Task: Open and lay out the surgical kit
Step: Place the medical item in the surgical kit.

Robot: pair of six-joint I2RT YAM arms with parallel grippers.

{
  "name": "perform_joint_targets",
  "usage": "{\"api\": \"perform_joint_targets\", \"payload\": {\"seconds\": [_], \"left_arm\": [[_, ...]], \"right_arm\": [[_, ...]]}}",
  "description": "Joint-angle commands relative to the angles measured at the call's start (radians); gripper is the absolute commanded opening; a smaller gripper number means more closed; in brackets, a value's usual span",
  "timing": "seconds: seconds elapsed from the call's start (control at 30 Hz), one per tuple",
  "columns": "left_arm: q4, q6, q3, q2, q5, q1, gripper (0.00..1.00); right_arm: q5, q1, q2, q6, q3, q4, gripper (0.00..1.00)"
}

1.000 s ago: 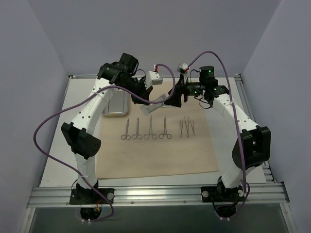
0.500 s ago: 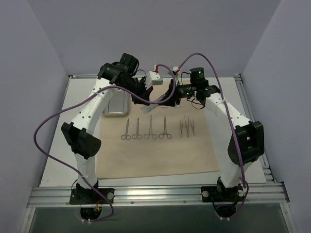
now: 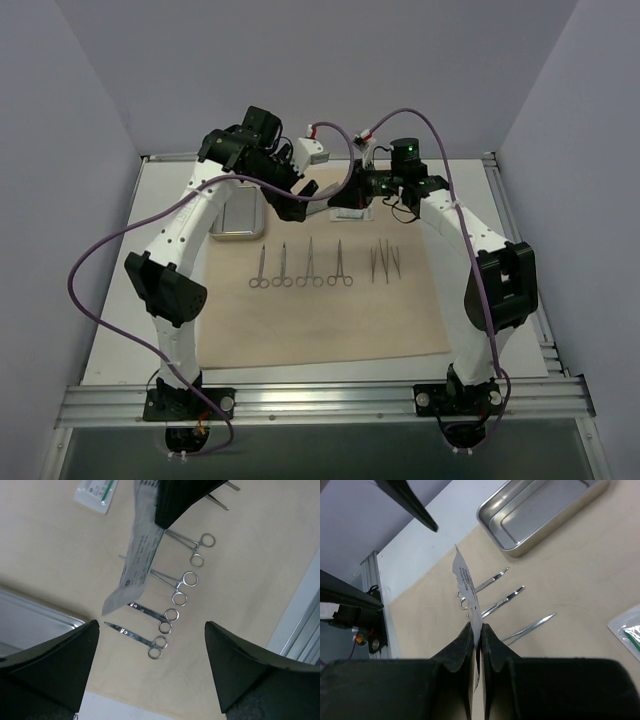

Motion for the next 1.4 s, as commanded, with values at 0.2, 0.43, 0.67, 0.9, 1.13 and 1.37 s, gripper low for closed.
{"api": "perform_joint_targets", "payload": {"seconds": [0.2, 0.43, 0.67, 0.9, 1.13, 1.37], "left_arm": [[0.144, -0.240, 0.022, -0.018, -0.194, 0.117, 0.94], [0.147, -0.320, 0.000, 0.003, -0.254, 0.172, 0.94], [0.167, -0.331, -0.035, -0.009, -0.269, 0.178, 0.94], [0.176, -0.334, -0.044, -0.014, -0.274, 0.183, 0.94], [0.179, -0.338, -0.043, -0.011, -0.269, 0.186, 0.94], [0.185, -0.348, -0.040, -0.006, -0.257, 0.184, 0.94]], "right_arm": [[0.132, -0.056, 0.143, 0.275, 0.025, 0.164, 0.00], [0.238, -0.023, 0.344, 0.590, 0.071, 0.418, 0.00], [0.310, 0.054, 0.514, 0.713, 0.238, 0.425, 0.00], [0.336, 0.072, 0.622, 0.767, 0.332, 0.359, 0.00], [0.362, 0.069, 0.661, 0.755, 0.337, 0.279, 0.00], [0.367, 0.072, 0.697, 0.706, 0.381, 0.157, 0.03]]}}
